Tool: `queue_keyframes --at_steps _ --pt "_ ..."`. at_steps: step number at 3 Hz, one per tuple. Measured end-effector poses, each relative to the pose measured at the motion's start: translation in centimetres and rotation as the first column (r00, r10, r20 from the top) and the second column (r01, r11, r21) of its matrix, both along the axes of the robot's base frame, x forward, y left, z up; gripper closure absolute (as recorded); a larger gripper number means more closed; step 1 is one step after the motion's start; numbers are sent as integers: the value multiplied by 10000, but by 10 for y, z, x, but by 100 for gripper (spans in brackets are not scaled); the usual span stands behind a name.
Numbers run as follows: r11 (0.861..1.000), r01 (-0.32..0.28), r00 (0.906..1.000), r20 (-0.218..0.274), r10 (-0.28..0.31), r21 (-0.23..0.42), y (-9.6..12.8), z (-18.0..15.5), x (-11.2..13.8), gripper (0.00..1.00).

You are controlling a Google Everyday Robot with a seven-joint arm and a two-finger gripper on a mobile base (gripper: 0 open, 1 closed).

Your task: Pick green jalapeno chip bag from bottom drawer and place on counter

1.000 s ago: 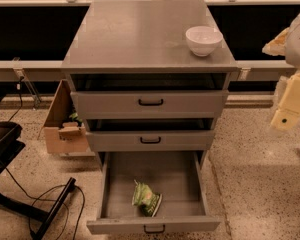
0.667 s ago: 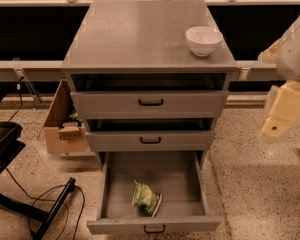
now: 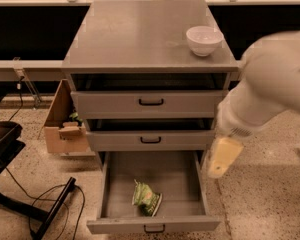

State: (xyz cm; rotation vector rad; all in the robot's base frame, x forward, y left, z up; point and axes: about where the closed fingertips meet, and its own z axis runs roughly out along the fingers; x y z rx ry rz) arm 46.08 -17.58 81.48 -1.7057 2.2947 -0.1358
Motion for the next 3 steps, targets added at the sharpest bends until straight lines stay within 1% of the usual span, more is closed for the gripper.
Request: queue_keyframes --at_steps 1,2,3 --pt "9994 -42 9995 -314 31 -350 21 -98 19 0" --pt "9997 -139 9990 -420 130 -200 45 -182 43 0" --pt "9992 -121 9949 -995 159 382 59 -258 59 0"
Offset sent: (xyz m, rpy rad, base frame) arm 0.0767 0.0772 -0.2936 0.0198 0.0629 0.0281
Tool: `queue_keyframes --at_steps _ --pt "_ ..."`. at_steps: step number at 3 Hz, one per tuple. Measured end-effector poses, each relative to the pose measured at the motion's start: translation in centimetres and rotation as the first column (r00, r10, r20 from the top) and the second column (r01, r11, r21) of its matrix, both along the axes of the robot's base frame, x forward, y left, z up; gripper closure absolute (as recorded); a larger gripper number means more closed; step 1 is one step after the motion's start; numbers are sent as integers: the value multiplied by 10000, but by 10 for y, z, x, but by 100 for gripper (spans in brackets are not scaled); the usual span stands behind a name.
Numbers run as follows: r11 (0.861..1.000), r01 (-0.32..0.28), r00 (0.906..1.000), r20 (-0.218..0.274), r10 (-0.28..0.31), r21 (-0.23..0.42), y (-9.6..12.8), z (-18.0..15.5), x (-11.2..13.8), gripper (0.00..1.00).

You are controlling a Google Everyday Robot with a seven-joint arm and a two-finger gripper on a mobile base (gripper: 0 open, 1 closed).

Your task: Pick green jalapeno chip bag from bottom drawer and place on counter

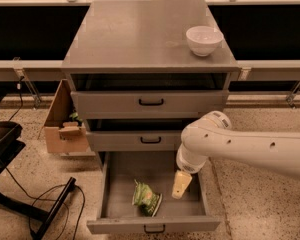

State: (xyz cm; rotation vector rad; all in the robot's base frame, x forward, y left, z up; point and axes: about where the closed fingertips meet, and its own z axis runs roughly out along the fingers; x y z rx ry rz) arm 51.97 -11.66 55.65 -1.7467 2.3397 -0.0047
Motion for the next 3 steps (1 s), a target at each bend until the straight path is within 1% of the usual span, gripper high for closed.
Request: queue_keyframes --at_steps 1,2,3 --pt "10000 1 10000 -91 -1 2 0 -4 -2 0" --pt "9979 -156 9998 101 150 636 25 -48 18 0" --pt "9906 -368 9993 106 357 1321 51 -108 41 0"
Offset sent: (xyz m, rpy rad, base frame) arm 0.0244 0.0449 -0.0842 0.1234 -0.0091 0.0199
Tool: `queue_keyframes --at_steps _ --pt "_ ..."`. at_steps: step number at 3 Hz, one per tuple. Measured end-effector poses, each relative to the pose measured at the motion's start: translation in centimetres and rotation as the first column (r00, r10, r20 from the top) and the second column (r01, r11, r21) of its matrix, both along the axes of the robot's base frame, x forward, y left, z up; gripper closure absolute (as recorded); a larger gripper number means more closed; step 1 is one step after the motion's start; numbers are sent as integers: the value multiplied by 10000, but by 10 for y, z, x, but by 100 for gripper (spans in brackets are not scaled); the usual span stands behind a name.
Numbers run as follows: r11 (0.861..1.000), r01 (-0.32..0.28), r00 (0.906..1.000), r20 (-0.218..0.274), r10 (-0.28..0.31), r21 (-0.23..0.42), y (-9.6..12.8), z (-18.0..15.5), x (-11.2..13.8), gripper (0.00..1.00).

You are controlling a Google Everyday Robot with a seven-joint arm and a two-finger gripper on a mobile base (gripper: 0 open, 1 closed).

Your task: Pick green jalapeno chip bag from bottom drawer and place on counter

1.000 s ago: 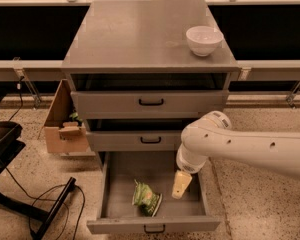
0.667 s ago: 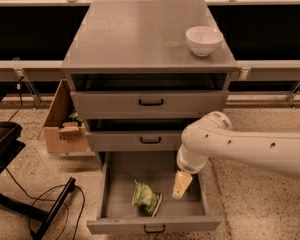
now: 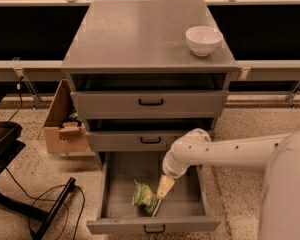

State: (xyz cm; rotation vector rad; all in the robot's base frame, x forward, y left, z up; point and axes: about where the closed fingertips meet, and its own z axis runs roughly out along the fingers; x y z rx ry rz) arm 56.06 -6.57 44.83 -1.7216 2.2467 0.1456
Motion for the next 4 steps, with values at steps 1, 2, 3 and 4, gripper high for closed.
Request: queue_keyframes --at_steps 1,2,3,4 --pt "9973 -135 9999 -71 141 727 25 -61 29 0" --pt "9856 -26 9981 -600 129 1688 58 -145 47 0" --pt "9738 132 9924 -1218 149 2269 80 -197 43 0" --pt "9530 420 9737 -2259 282 3000 117 -259 23 3"
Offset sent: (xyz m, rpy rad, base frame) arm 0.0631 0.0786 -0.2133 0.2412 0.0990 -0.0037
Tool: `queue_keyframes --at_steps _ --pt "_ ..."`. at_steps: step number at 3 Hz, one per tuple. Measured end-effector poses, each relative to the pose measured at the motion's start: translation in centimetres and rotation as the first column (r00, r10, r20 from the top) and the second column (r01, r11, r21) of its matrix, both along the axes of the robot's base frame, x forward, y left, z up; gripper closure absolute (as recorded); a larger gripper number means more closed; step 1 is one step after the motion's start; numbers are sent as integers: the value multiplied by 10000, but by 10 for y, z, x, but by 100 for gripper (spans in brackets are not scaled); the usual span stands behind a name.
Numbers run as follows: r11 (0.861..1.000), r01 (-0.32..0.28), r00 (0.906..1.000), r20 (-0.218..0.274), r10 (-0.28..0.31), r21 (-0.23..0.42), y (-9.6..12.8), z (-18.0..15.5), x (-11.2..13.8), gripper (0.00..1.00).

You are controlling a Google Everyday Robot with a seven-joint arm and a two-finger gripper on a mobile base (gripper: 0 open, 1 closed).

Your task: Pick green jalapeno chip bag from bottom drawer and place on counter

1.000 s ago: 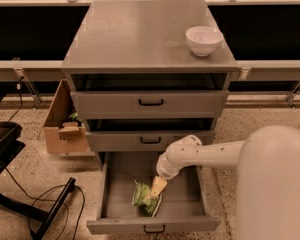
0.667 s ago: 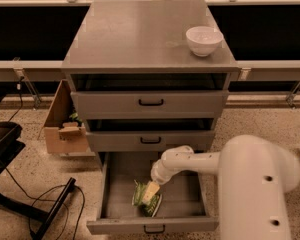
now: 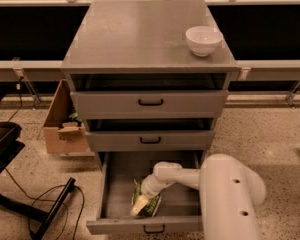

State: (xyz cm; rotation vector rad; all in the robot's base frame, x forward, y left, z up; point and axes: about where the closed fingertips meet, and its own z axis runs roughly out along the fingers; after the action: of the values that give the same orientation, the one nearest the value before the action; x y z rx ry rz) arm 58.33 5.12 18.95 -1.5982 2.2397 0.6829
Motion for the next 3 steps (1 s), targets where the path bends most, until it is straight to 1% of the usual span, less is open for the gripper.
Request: queue_keyframes --at_steps 1,2,3 --pt "9995 -25 9988 -481 40 318 16 -27 -10 24" --pt "9991 403 9992 58 -402 -156 -15 -20 6 49" --pt "9870 1067 9803 1785 -842 -1205 -82 42 40 73"
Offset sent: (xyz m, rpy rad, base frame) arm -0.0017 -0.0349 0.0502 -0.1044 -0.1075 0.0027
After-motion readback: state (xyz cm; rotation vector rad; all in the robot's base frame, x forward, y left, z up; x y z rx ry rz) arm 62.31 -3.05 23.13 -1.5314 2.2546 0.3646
